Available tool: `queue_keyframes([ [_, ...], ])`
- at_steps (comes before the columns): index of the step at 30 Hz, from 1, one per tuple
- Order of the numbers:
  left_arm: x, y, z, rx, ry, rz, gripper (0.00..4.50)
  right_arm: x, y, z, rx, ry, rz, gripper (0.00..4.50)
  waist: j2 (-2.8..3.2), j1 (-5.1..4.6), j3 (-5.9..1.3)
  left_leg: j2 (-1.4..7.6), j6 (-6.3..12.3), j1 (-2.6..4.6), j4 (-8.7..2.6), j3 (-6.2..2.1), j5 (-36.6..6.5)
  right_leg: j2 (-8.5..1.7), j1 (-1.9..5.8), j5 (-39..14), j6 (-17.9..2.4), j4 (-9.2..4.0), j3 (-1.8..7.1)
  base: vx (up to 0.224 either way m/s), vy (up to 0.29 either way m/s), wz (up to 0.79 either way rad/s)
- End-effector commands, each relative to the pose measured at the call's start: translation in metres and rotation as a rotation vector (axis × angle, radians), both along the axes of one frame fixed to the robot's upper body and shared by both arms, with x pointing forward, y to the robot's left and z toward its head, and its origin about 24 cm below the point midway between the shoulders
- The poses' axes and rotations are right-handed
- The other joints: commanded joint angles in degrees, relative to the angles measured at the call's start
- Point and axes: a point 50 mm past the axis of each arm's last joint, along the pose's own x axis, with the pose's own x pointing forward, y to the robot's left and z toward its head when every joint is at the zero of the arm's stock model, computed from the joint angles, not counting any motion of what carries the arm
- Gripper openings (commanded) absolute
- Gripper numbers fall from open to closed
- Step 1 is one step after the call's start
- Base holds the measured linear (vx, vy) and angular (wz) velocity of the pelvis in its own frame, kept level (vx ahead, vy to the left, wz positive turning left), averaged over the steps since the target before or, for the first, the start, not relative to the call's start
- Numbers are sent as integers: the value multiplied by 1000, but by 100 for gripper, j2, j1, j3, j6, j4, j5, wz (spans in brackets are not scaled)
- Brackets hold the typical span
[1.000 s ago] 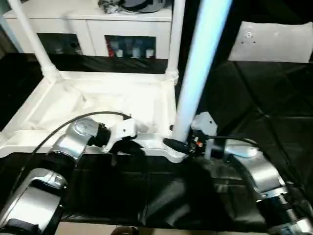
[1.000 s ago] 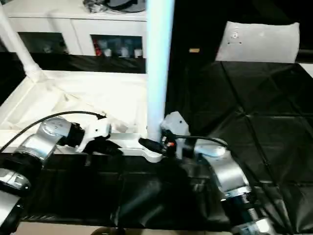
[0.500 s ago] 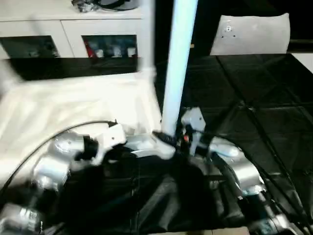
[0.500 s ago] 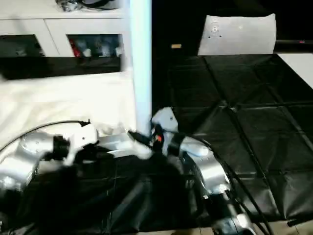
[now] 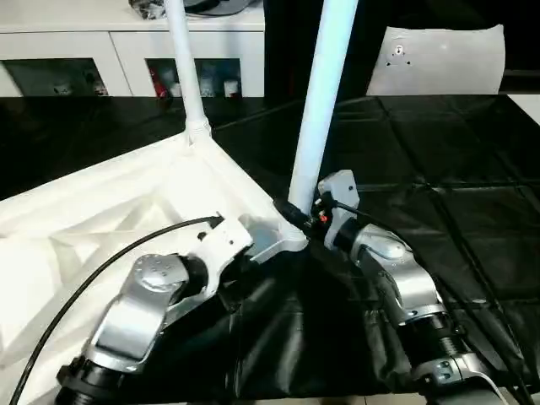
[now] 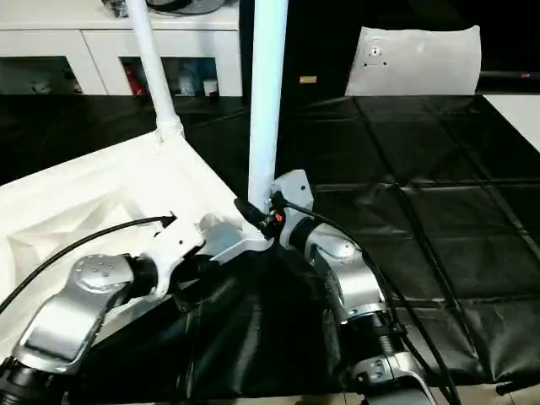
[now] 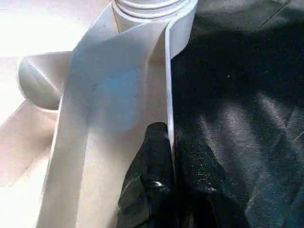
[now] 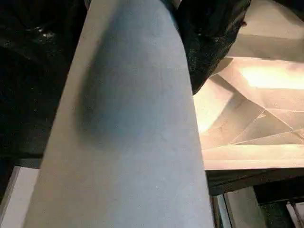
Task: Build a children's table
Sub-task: Rotate leg to tighten
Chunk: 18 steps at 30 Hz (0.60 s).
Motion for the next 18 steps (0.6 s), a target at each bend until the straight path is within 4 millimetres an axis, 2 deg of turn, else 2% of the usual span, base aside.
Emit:
queue_keyframes([
  [1, 2, -8, 12, -4, -57, -32, 0, -15, 10, -41, -28, 210, 30, 226, 75, 53, -204, 429, 176, 112, -388, -200, -1339, -514, 85, -94, -1370, -444, 276, 0, 0, 0],
  [3, 4, -4, 13, 3, -55, -29, 0, -14, 9, -41, -25, 205, 18, 226, 78, 54, -209, 426, 143, 119, -389, -202, -1373, -512, 79, -109, -1359, -446, 276, 0, 0, 0],
  [5, 6, -2, 15, -7, -64, -21, 0, -15, 8, -41, -21, 204, 18, 266, 79, 51, -221, 425, 143, 111, -384, -200, -1294, -508, 91, 36, -1363, -433, 275, 0, 0, 0],
  [6, 7, 0, 16, -10, -69, -24, 0, -15, 8, -41, -21, 200, 18, 268, 83, 52, -235, 420, 159, 112, -366, -196, -1204, -510, 96, 193, -1399, -419, 277, 0, 0, 0],
  [7, 10, 1, 17, -16, -86, -45, 0, -15, 6, -41, -21, 196, 19, 280, 66, 65, -254, 418, 202, 105, -343, -193, -1055, -509, 110, 415, -1410, -401, 272, 0, 0, 0],
  [9, 11, 2, 18, -18, -98, -64, 0, -15, 5, -41, -21, 192, 21, 290, 75, 87, -273, 403, 285, 92, -314, -190, -817, -505, 125, 753, -1405, -367, 264, 0, 0, 0],
  [10, 14, 6, 19, -25, -111, -116, 0, -18, 0, -41, -32, 170, 41, 310, 68, 102, -279, 400, 351, 96, -304, -189, -718, -501, 123, 933, -1385, -358, 254, 0, 0, 0],
  [12, 18, 13, 18, -7, -101, -150, 0, -21, -7, -42, -46, 148, 59, 325, 78, 126, -288, 411, 383, 108, -296, -191, -710, -509, 125, 1048, -1371, -344, 247, 0, 0, 0],
  [13, 20, 14, 18, 1, -100, -158, 0, -22, -9, -42, -48, 143, 63, 325, 70, 139, -291, 395, 391, 111, -283, -177, -726, -499, 124, 1037, -1339, -338, 251, 0, 0, 0],
  [14, 22, 17, 18, 5, -97, -168, 0, -24, -13, -42, -49, 140, 74, 345, 78, 154, -290, 403, 388, 120, -291, -187, -754, -509, 122, 1007, -1334, -345, 248, 0, 0, 0],
  [18, 29, 23, 18, 19, -94, -233, 0, -34, -25, -40, -37, 129, 123, 379, 83, 221, -292, 439, 332, 139, -306, -191, -883, -514, 120, 850, -1296, -337, 250, 0, 0, 0],
])
